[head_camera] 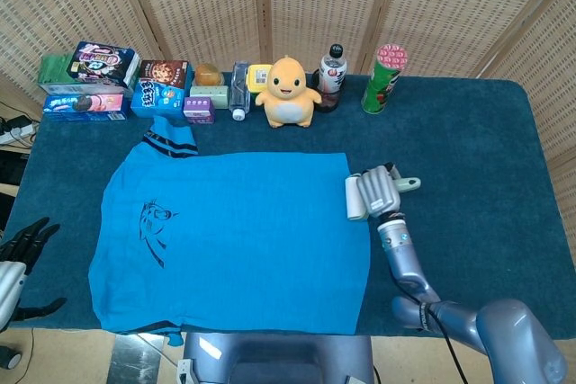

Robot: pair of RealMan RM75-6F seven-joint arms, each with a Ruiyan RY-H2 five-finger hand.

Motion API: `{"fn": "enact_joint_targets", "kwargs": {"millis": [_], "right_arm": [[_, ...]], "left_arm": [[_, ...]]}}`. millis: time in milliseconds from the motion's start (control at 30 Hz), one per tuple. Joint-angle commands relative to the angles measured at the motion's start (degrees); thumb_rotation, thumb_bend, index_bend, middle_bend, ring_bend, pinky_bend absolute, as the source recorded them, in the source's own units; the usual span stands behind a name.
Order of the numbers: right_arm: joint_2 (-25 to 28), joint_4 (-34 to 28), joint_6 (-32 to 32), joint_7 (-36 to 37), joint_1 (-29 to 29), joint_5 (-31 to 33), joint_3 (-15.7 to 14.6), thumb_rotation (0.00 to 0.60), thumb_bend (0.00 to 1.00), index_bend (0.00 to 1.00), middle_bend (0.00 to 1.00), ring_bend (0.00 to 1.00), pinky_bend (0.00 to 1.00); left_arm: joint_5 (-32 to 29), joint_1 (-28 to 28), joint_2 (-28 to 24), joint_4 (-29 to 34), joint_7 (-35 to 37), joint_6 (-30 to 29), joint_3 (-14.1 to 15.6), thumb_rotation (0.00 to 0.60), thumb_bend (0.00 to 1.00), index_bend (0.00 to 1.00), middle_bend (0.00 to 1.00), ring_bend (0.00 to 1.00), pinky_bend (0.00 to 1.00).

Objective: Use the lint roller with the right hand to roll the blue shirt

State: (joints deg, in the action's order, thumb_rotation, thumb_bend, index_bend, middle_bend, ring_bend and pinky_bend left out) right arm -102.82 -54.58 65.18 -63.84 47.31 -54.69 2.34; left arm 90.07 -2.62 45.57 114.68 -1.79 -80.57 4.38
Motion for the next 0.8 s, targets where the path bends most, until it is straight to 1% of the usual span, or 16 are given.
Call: {"fn": "enact_joint_targets", "kwargs": {"millis": [33, 100, 300, 433, 500, 567, 700, 800], "right_arm": [[1.12, 1.10, -0.80, 2.04, -0.92, -1.14, 0.40, 0.600, 1.00, 0.52, 0.72, 0.96, 1.00], [2.06, 0.13, -0.77, 3.18, -1.01, -1.65, 1.35, 0.600, 1.00, 0.52, 0.72, 0.96, 1.00], [5.59, -7.91, -0.91, 4.47, -0.23, -1.23, 4.82, 0.600, 1.00, 0.52, 0.72, 0.96, 1.00], [7.83, -15.00, -1.28, 2.75, 1.81, 0.26, 8.29, 0.600, 1.00, 0.52, 0.72, 0.96, 1.00], [8.19, -17.27, -1.54, 1.31, 2.78, 1.37, 9.53, 0.600, 1.00, 0.52, 0.72, 0.96, 1.00], [7.98, -19.53, -1.94, -0.64, 4.16, 2.98, 10.92, 0.600, 1.00, 0.52, 0.72, 0.96, 1.00], [6.04, -21.63, -2.27, -4.64, 6.76, 6.77, 12.86, 0.600, 1.00, 0.52, 0.72, 0.96, 1.00], [1.94, -22.29, -1.82, -8.59, 9.74, 10.40, 14.13, 0.600, 1.00, 0.52, 0.72, 0.96, 1.00]], "left_arm": [[-0.08, -0.04, 0.07, 0.10, -0.19, 0.09, -0.01, 0.600, 0.12, 0.00, 0.00, 0.00, 0.13], [-0.17, -0.05, 0.10, 0.16, -0.33, 0.12, -0.03, 0.600, 0.12, 0.00, 0.00, 0.00, 0.13], [-0.38, -0.10, 0.09, 0.19, -0.37, 0.24, -0.06, 0.600, 0.12, 0.00, 0.00, 0.00, 0.13], [-0.47, -0.18, 0.05, 0.19, -0.34, 0.44, -0.04, 0.600, 0.12, 0.00, 0.00, 0.00, 0.13], [-0.49, -0.18, -0.01, 0.20, -0.25, 0.44, -0.05, 0.600, 0.12, 0.00, 0.00, 0.00, 0.13], [-0.57, -0.21, -0.05, 0.18, -0.14, 0.50, -0.05, 0.600, 0.12, 0.00, 0.00, 0.00, 0.13], [-0.55, -0.35, -0.17, 0.15, 0.02, 0.85, 0.03, 0.600, 0.12, 0.00, 0.00, 0.00, 0.13], [-0.87, -0.48, -0.25, 0.07, 0.21, 1.15, -0.02, 0.600, 0.12, 0.00, 0.00, 0.00, 0.13]]}}
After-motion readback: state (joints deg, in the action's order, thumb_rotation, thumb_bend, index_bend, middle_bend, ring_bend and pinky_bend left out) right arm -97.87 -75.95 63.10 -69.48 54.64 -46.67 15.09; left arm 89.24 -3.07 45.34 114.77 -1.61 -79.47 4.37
